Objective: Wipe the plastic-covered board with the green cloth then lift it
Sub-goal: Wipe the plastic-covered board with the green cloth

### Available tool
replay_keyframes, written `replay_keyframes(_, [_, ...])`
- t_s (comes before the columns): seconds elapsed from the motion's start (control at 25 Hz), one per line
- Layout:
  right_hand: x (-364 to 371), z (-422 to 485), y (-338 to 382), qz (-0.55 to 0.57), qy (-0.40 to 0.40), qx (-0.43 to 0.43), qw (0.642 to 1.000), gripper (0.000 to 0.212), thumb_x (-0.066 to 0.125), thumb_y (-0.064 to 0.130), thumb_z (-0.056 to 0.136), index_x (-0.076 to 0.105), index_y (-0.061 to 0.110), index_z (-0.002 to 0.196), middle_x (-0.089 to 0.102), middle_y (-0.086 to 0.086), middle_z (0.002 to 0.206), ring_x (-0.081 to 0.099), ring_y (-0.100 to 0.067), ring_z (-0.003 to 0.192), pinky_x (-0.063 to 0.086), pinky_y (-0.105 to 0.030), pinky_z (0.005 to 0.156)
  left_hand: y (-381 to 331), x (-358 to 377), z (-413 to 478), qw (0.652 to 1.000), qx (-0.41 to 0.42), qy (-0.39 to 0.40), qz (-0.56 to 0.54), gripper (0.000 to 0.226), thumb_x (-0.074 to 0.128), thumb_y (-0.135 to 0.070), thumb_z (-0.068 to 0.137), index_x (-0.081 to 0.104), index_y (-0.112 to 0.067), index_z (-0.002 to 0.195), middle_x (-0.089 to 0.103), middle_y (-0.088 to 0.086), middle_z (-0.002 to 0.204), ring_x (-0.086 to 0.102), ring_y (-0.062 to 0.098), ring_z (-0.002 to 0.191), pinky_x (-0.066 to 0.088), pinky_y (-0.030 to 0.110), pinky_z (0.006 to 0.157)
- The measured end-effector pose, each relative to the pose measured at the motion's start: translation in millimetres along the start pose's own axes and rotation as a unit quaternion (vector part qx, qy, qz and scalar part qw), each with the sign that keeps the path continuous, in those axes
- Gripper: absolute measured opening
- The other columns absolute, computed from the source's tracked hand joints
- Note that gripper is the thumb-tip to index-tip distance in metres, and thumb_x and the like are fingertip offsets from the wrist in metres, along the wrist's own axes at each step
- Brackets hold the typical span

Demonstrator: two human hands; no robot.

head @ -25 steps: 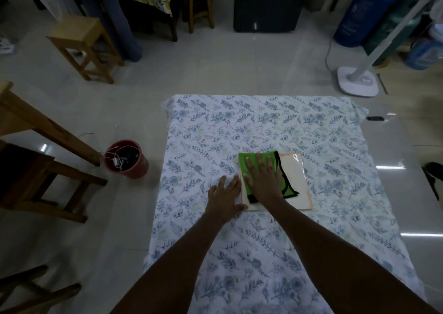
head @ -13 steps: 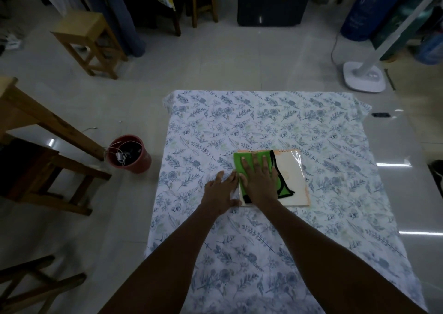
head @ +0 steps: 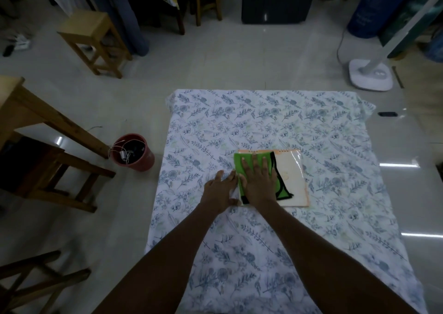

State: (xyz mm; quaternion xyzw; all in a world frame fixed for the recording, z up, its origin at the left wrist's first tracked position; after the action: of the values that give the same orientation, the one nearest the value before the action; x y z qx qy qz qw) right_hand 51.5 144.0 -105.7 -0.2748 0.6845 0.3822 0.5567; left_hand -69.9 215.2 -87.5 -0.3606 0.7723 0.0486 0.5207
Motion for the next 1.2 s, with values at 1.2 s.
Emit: replay_keyframes(1.2, [-21, -8, -86, 0.002, 0.015, 0.057, 0.998, 0.062, 0.019, 0.056, 0.093, 0.016, 0.031, 0.150, 0.016, -0.006, 0.160, 0.009, -0.035, 0.146, 0.026, -0.060, 0.110, -62, -1, 9, 0.998, -0.014, 0.041, 0.037, 0.115, 0.078, -0.033, 0.076, -0.002, 0.007, 0.147, -0.006, 0.016, 0.161, 0.010, 0.029, 0.149, 0.039, 0.050, 0.110])
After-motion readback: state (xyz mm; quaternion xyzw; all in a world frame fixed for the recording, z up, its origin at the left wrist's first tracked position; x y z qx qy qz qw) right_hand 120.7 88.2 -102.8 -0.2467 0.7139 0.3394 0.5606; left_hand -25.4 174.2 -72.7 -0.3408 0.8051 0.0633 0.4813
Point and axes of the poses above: each hand's wrist, its own z-axis towards the middle knuckle, its own x-axis out of the palm, y = z × x, the point moved 4 cm from there along z, towards the middle knuckle
